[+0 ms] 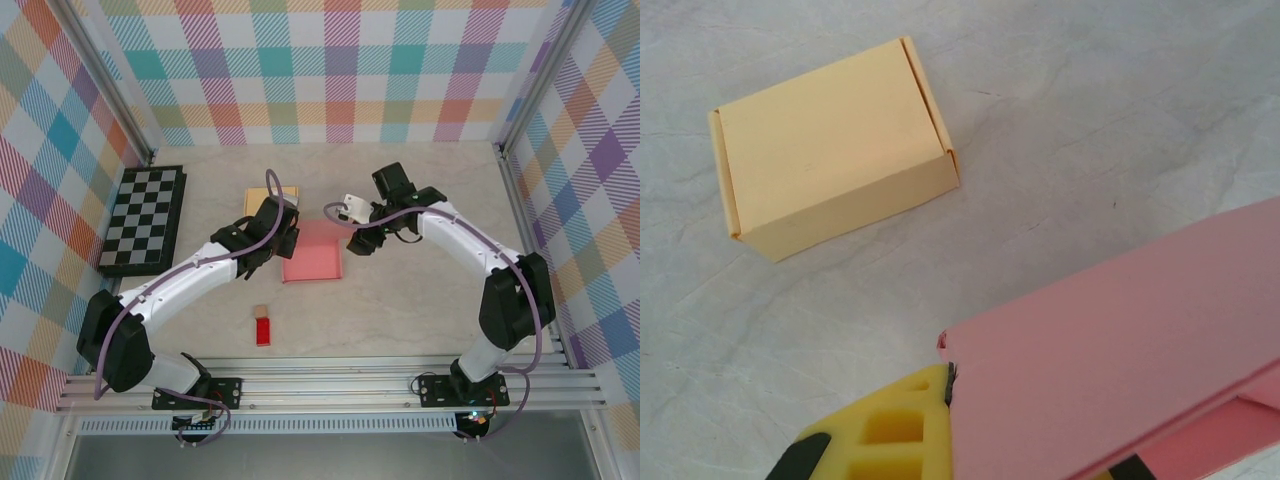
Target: Fold the paper box
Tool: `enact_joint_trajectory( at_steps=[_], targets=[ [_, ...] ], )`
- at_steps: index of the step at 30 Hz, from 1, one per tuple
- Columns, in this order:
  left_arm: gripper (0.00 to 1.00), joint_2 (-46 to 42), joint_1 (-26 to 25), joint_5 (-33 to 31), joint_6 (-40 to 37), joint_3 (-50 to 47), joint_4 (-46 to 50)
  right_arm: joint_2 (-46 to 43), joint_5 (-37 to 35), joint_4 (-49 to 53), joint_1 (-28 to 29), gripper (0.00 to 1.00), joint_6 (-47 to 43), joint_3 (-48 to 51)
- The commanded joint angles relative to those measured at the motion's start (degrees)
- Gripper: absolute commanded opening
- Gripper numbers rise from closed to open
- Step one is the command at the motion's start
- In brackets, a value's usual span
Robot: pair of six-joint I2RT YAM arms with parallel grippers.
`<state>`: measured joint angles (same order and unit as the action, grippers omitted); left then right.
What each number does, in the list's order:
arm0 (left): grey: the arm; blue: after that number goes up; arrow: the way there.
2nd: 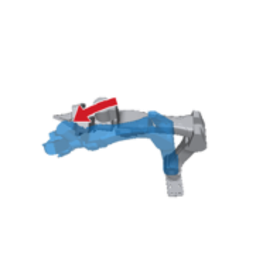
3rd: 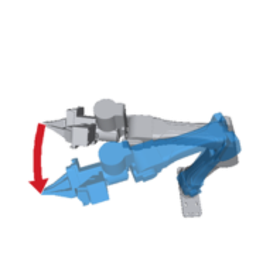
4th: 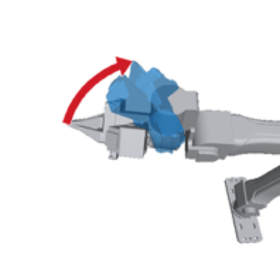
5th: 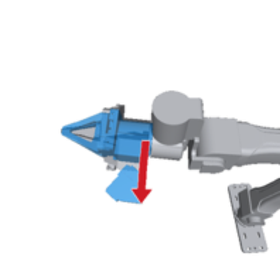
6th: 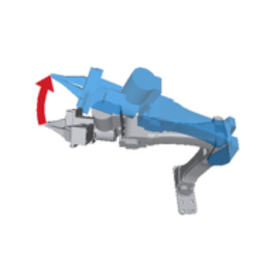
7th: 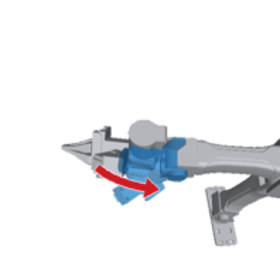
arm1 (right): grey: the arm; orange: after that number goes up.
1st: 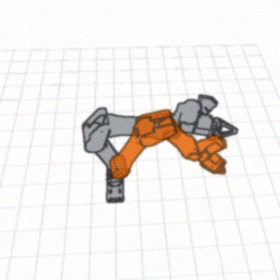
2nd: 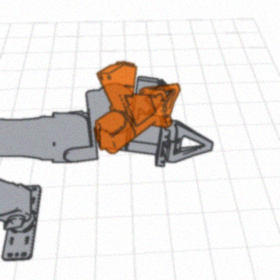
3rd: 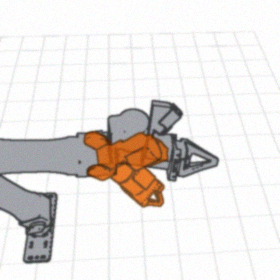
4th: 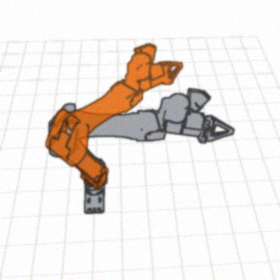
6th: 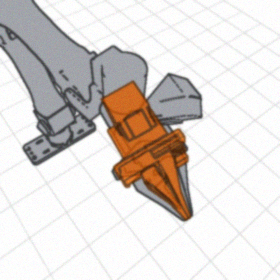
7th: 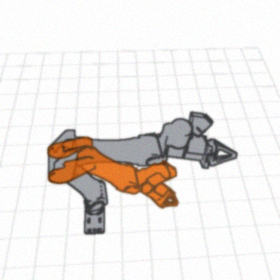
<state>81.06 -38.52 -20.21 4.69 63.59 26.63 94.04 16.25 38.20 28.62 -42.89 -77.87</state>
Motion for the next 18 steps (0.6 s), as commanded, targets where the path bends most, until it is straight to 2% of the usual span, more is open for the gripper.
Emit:
enact_joint_trajectory(
  at_steps=[1, 10, 16, 18],
  targets=[
    [0.00, -0.1, -0.7, -0.6, 0.1, 1.7, 1.0, 1.0, 0.3, 2.3, 0.6, 0.64, 0.4, -3.3],
    [0.00, -0.9, -0.8, 0.1, -0.2, 2.0, 1.4, 7.4, -1.6, 0.8, 0.7, 0.57, -4.8, -7.1],
    [0.00, -1.1, -0.8, -0.1, 0.5, 1.9, 1.5, 8.9, -1.4, 1.3, 0.9, 0.35, -4.3, -9.0],
    [0.00, -0.8, -0.7, 0.0, 1.5, 2.1, 1.3, 8.5, -1.6, -0.4, 1.2, 0.25, -2.3, -8.3]
  ],
)
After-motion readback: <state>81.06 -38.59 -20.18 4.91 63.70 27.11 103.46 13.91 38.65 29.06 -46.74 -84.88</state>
